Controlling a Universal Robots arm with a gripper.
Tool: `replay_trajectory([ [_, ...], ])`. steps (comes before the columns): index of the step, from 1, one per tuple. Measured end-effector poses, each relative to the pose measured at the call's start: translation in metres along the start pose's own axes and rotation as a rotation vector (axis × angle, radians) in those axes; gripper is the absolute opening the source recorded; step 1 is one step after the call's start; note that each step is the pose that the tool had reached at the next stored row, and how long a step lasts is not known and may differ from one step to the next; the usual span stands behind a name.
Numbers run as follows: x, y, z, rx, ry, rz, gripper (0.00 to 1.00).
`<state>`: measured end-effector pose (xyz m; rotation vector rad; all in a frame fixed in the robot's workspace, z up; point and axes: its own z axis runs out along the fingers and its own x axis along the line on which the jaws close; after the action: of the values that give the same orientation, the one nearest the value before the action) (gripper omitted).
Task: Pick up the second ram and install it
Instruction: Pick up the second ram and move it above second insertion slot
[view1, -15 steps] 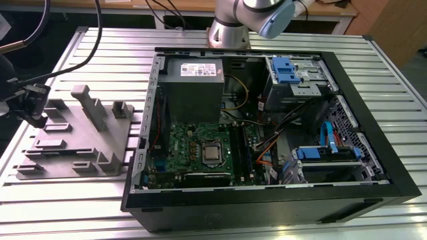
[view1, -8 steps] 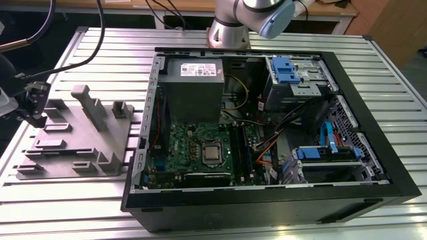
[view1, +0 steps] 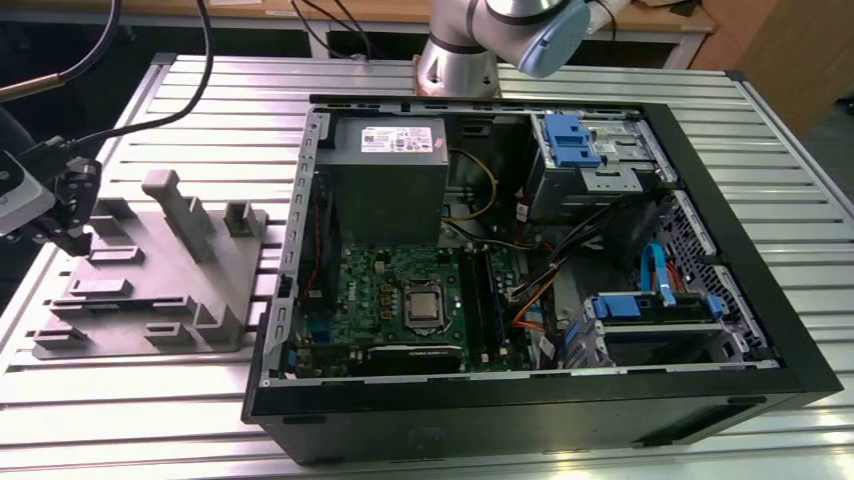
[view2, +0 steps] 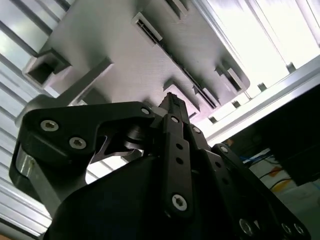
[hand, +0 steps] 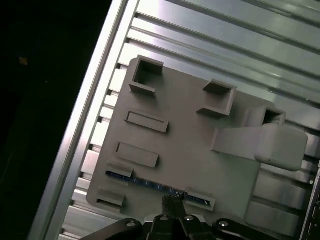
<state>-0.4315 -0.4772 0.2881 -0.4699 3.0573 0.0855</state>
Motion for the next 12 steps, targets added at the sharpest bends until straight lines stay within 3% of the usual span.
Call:
replay_trajectory([
  [12, 0.0001, -0.0001, 0.0026, -0.0069, 0.0143, -0.217, 0.1],
])
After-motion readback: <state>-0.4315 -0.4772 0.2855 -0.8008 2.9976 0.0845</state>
